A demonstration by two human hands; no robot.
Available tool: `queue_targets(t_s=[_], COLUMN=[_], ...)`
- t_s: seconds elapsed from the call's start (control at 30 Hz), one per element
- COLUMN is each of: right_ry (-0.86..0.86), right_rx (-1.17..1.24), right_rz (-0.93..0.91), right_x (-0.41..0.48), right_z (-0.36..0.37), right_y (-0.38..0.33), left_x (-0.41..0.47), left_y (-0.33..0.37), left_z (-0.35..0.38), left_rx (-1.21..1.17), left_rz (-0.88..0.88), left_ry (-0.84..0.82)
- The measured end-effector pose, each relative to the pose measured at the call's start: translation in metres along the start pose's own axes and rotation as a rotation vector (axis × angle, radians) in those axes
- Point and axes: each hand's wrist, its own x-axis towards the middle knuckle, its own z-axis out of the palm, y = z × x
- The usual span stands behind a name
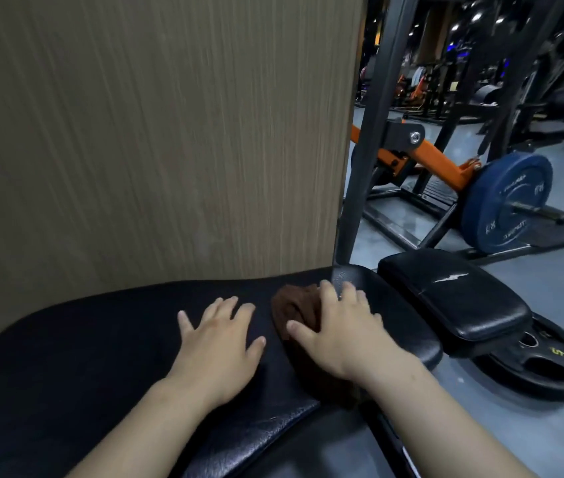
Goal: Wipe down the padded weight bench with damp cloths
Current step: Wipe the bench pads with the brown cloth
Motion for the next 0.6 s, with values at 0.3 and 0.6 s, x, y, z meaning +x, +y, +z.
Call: queue_targets(t_s=[0.3, 0.6], right_ry=[0.091, 0.187], right_rx=[-0.034, -0.022], right_rz=[-0.110, -0.228], right_x=[0.041, 0.068], right_z=[0.057, 0.029], right_y=[-0.022, 0.044], left_x=[0.002, 0.006], left_y=[-0.020, -0.028], left_z=[0.012, 0.017], left_rx=[-0.086, 0.000], left_rz=[0.001, 0.106], left_ry=[-0.004, -0.094])
